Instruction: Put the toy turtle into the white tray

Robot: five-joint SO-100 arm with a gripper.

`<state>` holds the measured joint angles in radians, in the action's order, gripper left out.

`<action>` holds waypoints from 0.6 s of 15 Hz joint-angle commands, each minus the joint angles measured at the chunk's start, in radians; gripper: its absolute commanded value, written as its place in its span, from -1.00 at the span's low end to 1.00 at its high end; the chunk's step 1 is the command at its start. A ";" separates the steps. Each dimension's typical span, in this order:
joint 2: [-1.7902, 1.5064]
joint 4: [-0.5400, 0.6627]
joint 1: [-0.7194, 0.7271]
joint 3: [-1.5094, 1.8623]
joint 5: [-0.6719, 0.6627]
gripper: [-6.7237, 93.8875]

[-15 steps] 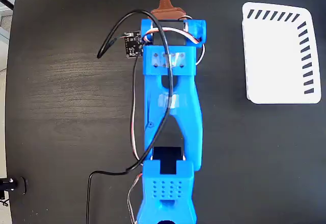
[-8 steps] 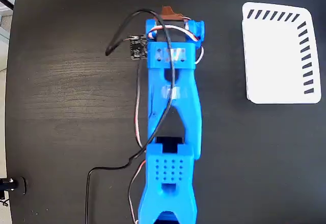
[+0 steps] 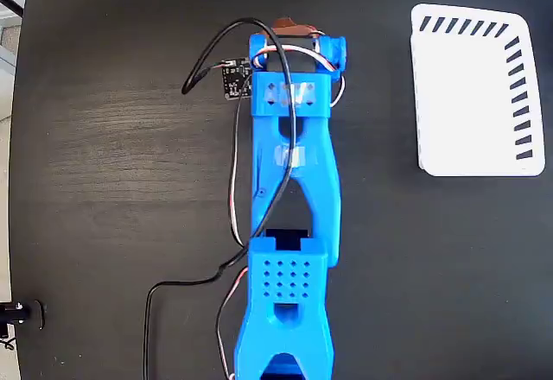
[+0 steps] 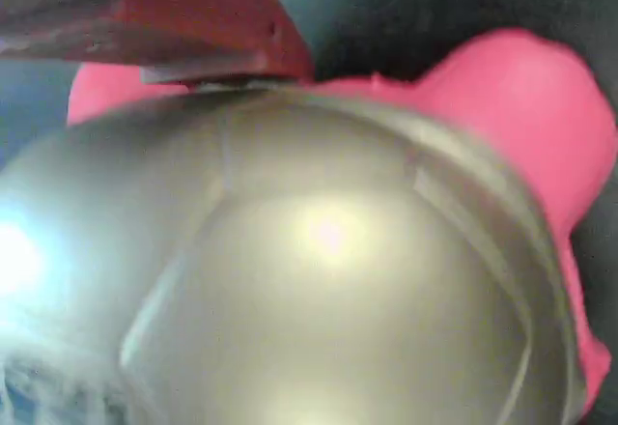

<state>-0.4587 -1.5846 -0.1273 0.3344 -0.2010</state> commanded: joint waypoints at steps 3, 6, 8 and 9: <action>-0.106 0.025 -0.015 0.011 0.037 -0.86; -0.299 0.081 -0.021 0.199 0.046 -0.86; -0.506 0.123 -0.023 0.374 0.046 -0.86; -0.601 0.146 -0.028 0.456 0.046 -0.86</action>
<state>-0.7747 -1.4619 -0.1335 0.6995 -0.1427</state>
